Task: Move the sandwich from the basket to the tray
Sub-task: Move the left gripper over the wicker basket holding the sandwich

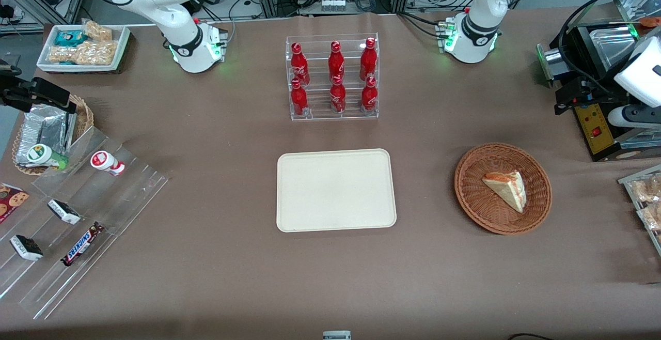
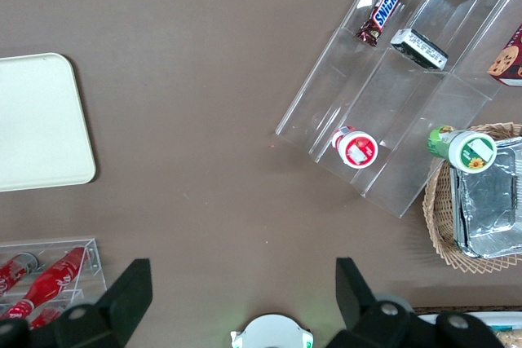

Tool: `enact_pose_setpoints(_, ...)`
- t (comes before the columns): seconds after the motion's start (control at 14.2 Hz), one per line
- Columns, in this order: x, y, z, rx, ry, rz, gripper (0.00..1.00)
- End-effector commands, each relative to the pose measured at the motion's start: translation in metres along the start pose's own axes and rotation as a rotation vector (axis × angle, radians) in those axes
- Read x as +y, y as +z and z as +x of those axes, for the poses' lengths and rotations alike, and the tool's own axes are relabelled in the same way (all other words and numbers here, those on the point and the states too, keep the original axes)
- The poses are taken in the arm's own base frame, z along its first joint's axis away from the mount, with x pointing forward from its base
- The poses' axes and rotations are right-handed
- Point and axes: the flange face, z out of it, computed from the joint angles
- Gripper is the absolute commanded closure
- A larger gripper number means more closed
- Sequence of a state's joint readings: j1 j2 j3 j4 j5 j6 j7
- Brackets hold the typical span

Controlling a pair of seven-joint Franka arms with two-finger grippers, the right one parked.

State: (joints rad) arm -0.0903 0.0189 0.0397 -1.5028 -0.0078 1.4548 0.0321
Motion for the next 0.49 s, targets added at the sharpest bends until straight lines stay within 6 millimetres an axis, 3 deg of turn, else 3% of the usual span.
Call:
enact_pose_setpoints(0.0,0.0004,-0.0029,0.0000,0.012,0.013,-0.002,0.00)
enact_pose_setpoints(0.42,-0.0012,0.0009,-0.0002,0.001,0.008,-0.011,0.00)
